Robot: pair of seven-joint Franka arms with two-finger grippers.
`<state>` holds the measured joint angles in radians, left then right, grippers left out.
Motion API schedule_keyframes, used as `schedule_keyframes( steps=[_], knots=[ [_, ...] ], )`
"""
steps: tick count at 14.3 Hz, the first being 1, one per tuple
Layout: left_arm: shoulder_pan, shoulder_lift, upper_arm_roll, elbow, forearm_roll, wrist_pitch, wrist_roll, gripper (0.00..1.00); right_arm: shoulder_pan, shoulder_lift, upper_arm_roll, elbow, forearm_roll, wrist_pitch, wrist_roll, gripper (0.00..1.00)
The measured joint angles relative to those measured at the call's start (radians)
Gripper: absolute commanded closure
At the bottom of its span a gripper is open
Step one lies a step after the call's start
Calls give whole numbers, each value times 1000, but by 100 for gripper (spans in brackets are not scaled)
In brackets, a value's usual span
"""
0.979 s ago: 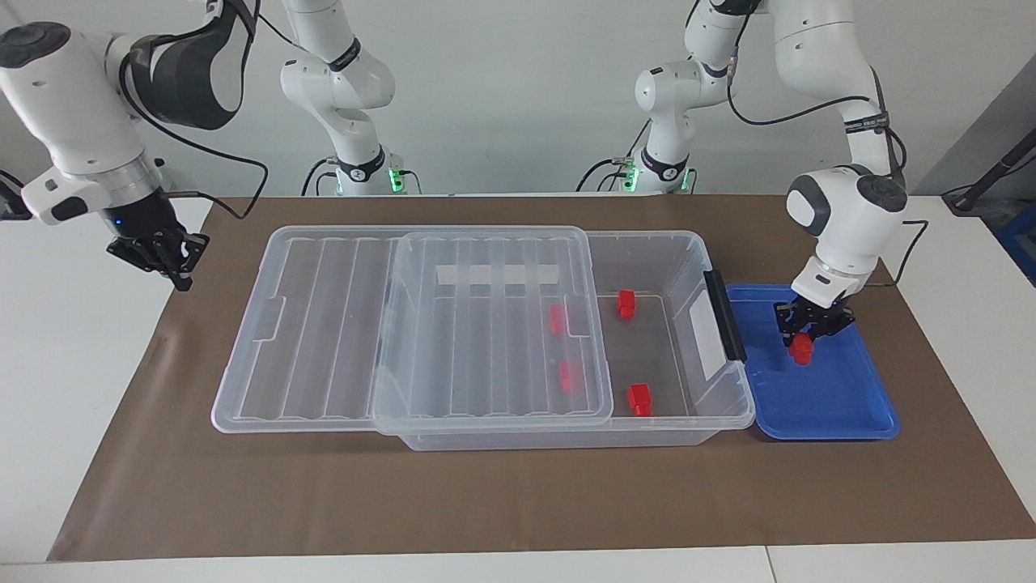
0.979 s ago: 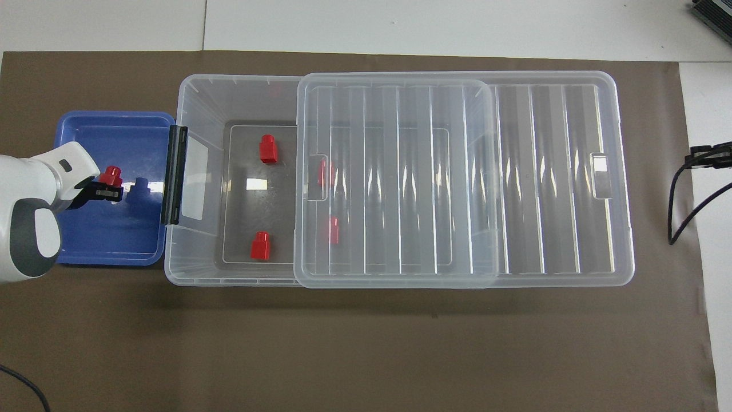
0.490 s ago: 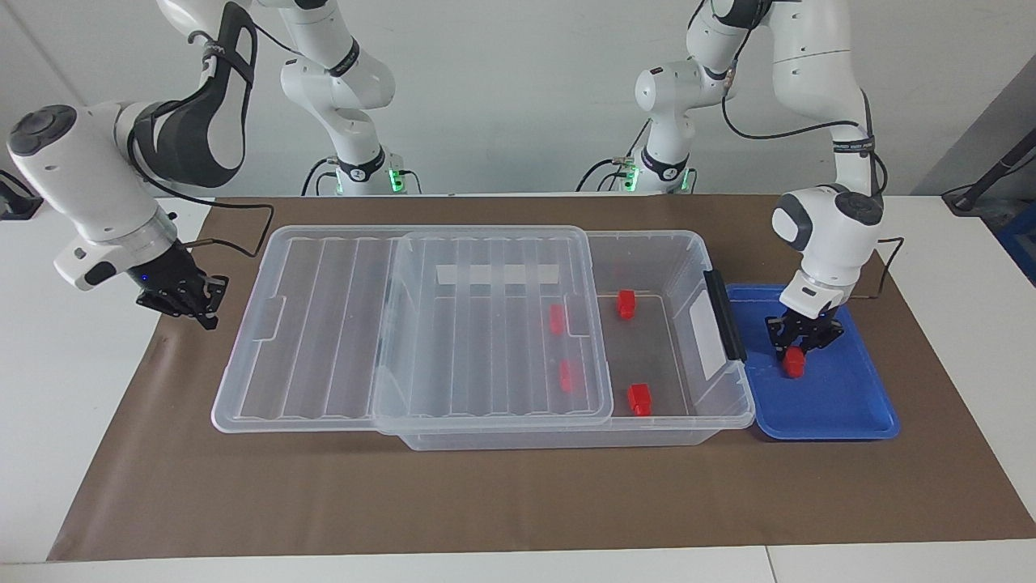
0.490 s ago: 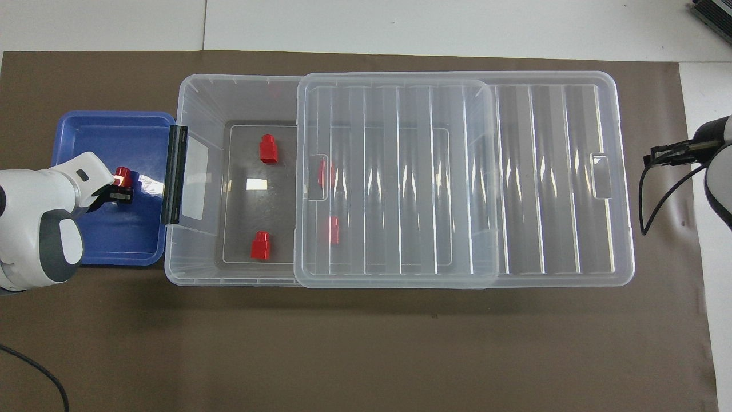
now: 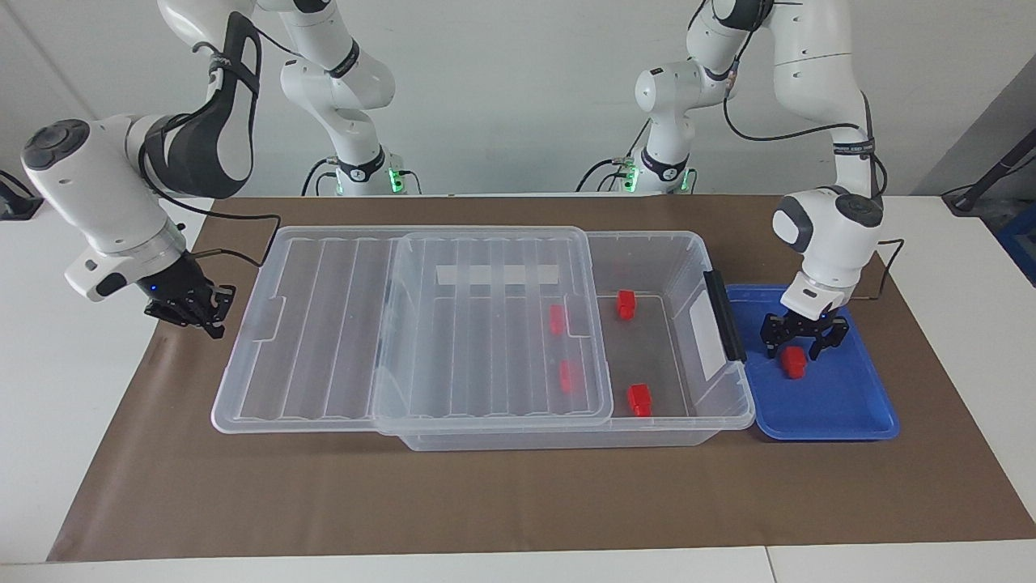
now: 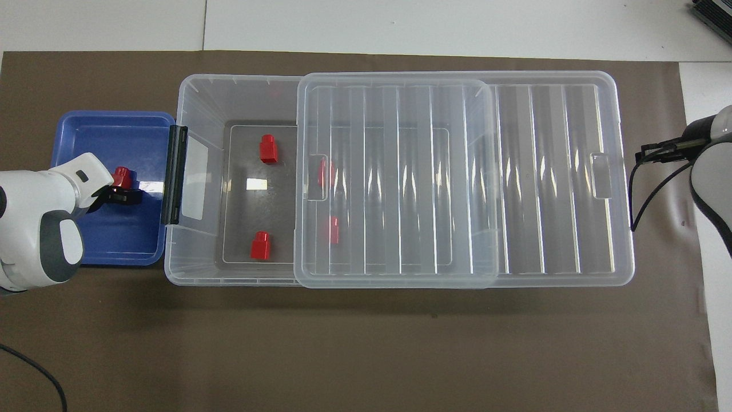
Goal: Place red block in blue tray from box
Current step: 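Lower the red block into the blue tray and open the left gripper, then withdraw the left gripper while the right gripper slides the lid back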
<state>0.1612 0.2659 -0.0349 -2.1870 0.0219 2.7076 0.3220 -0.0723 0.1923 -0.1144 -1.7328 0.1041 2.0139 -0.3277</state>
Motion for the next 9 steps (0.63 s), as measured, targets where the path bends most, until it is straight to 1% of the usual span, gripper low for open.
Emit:
schedule_keyframes(
  steps=[1,2,3,4,6,7,9],
  knots=[
    [0,-1,-1,6,0,-16,0,0,1,0,1,0,5,1,0,100],
    [0,-4,-2,32,-2,-73,-4,0,3,0,2,-1,8,1,0,100],
    [0,-13,-2,81,-4,-168,-16,0,9,0,2,-1,10,1,0,100],
    [0,-31,-5,150,-4,-293,-38,0,16,0,3,-1,10,1,0,100],
    [-1,-84,-14,291,-5,-542,-92,0,26,0,3,-2,11,1,0,100],
    [-1,-113,-19,348,-5,-646,-115,0,28,0,3,-2,11,2,1,100],
    [-2,-163,-24,428,-5,-797,-147,0,31,0,4,-2,13,2,5,100]
  ],
)
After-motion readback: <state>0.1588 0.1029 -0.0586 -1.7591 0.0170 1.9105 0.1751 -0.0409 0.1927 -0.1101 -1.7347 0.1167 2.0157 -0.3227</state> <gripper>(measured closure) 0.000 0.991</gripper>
